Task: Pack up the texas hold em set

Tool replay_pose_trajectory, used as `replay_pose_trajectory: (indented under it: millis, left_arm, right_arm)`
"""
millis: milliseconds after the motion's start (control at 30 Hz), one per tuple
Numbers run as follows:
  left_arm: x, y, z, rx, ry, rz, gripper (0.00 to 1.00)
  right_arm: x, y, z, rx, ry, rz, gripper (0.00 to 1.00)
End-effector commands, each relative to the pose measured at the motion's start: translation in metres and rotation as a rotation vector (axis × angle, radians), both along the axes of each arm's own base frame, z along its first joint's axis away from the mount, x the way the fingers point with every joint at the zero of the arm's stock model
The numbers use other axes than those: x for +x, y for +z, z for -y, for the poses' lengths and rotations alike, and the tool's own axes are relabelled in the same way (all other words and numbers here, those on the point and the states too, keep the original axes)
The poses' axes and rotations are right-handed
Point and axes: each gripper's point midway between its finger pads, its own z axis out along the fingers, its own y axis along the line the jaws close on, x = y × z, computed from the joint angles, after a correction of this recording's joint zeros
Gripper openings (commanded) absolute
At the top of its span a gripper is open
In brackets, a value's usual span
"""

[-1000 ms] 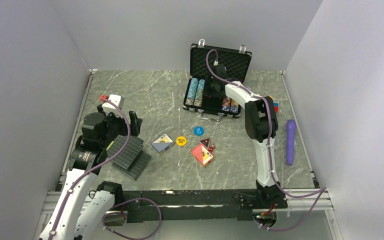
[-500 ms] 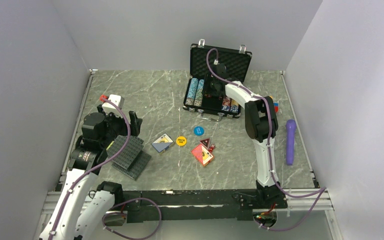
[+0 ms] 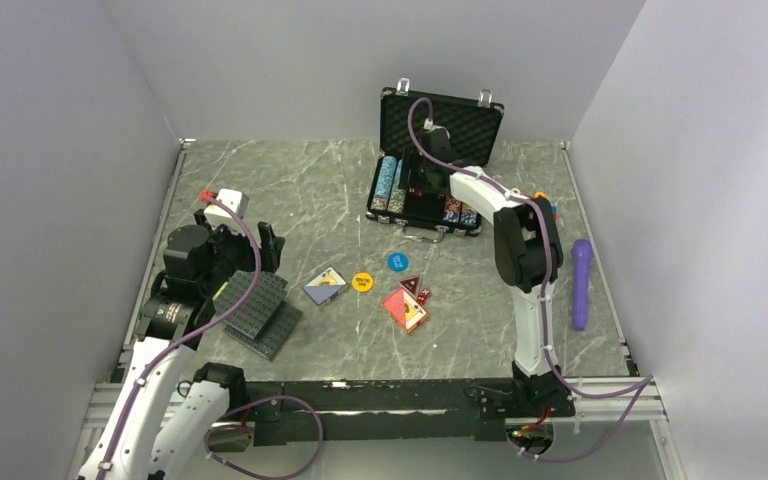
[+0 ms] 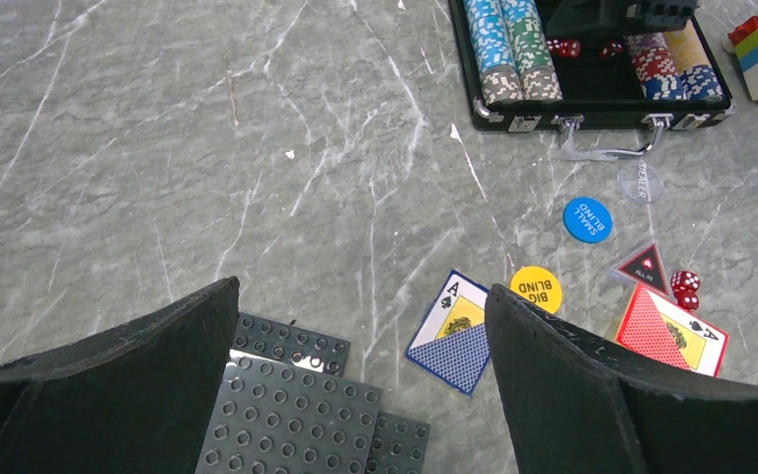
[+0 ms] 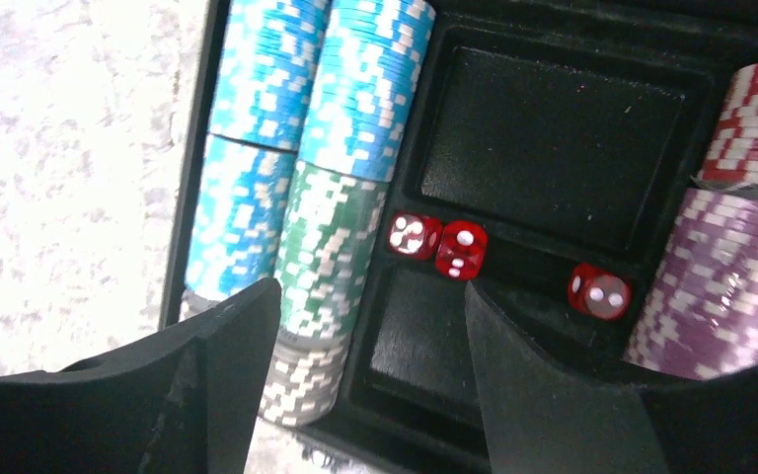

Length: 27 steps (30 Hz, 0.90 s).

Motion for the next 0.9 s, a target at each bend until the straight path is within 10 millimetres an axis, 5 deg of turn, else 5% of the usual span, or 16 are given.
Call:
replay_pose_trajectory:
  millis: [0,133,267,600,733,867]
  left_arm:
    - [0.003,0.011,0.0,0.003,-0.001,0.05,0.98]
    - [0.004,0.011,-0.002,0.008,0.008,0.051,0.98]
    - [0.004,0.011,-0.004,0.012,0.018,0.053,0.98]
    - [0.006,0.009,-0.005,0.02,0.025,0.049,0.98]
    - [0.007,0.006,-0.006,0.025,0.028,0.04,0.98]
    - [0.008,0.005,-0.007,0.03,0.035,0.037,0.98]
  right_arm:
    - [-0.001,0.083,0.009,-0.021,0.014,0.171,0.73]
    - [-0.029,0.107,0.022,-0.063,0.038,0.195,0.73]
    - [-0.083,0.114,0.039,-0.113,0.071,0.167,0.72]
    - [-0.242,0.036,0.068,-0.259,0.27,-0.083,0.55]
    - [-0.269,0.015,0.065,-0.264,0.348,-0.143,0.49]
    - [-0.272,0.001,0.061,-0.305,0.376,-0.204,0.47]
